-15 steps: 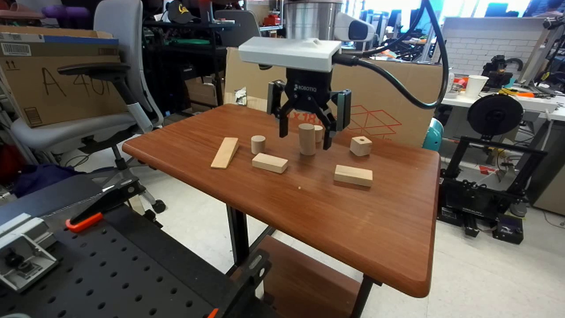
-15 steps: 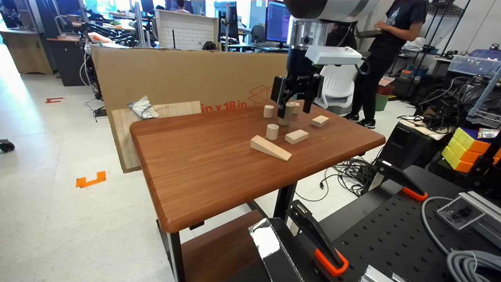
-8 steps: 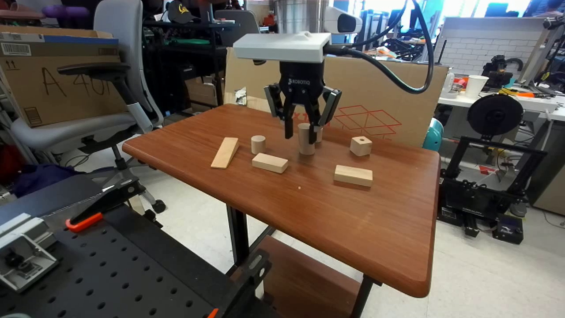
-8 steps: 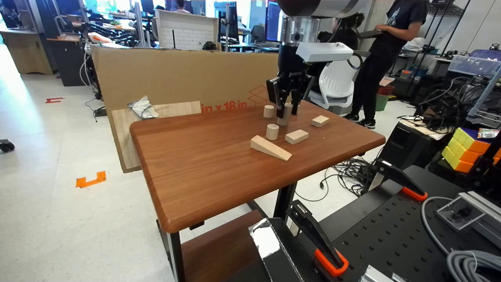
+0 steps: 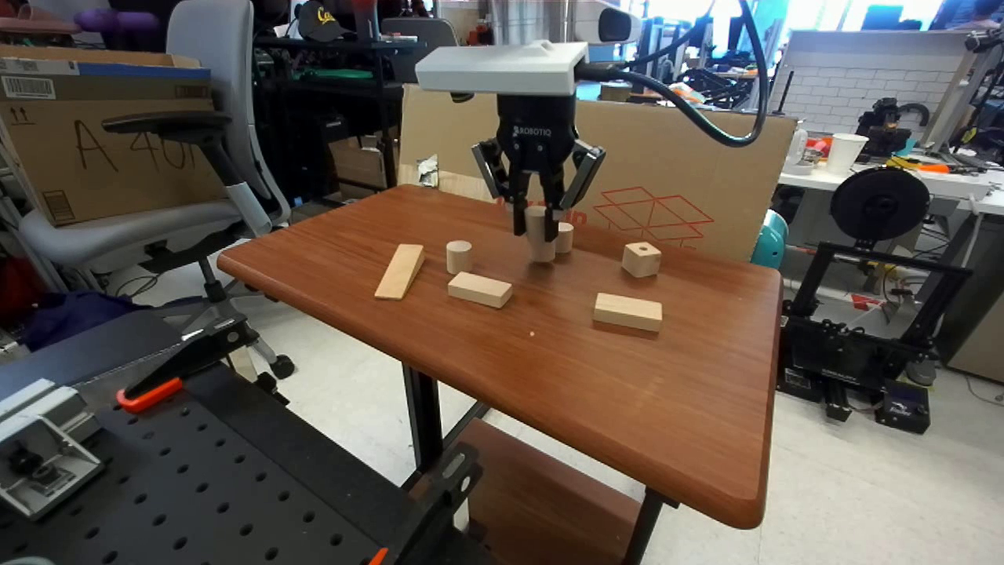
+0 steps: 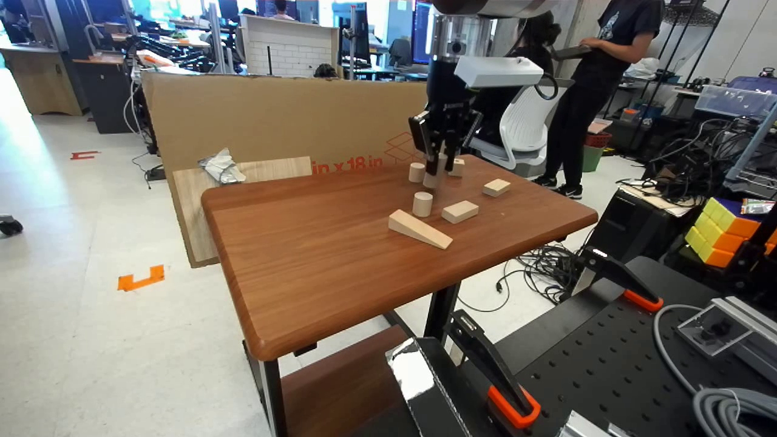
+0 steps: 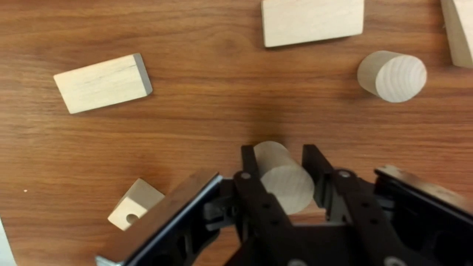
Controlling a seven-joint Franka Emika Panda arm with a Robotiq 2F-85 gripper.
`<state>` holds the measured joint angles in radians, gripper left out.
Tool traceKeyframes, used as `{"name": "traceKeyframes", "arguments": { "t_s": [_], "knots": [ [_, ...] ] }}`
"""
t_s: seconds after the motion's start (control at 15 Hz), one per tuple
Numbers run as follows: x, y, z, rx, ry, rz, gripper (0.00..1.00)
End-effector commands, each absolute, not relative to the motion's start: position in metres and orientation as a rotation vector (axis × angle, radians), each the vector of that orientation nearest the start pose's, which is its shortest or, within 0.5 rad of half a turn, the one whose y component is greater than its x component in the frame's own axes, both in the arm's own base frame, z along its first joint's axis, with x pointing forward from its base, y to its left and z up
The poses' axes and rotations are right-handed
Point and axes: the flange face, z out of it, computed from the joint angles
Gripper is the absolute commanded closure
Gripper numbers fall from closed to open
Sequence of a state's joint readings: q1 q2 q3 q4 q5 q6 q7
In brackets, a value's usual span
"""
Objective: Move the long cylindrical block forward
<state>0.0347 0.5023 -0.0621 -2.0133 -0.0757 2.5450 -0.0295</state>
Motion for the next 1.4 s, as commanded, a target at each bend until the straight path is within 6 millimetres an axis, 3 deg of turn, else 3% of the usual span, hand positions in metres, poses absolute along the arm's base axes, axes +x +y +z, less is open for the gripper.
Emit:
{"name": "traceKeyframes", "arguments": {
  "t_s": [0.0, 0.2, 0.4, 0.67, 0.87, 1.07, 1.33],
  "knots": [
    [0.602, -0.009, 0.230, -3.219, -0.098, -0.075, 0.89],
    [0.593, -0.013, 0.254, -3.206, -0.052, -0.092, 0.89],
    [0.570, -0.030, 0.276, -3.199, 0.046, -0.047, 0.89],
    [0.540, -0.058, 0.286, -3.197, 0.153, 0.007, 0.89],
    [0.520, -0.082, 0.275, -3.169, 0.221, 0.053, 0.89],
    [0.503, -0.099, 0.249, -3.156, 0.296, 0.089, 0.89],
    [0.494, -0.115, 0.223, -3.165, 0.348, 0.095, 0.89]
  ]
}}
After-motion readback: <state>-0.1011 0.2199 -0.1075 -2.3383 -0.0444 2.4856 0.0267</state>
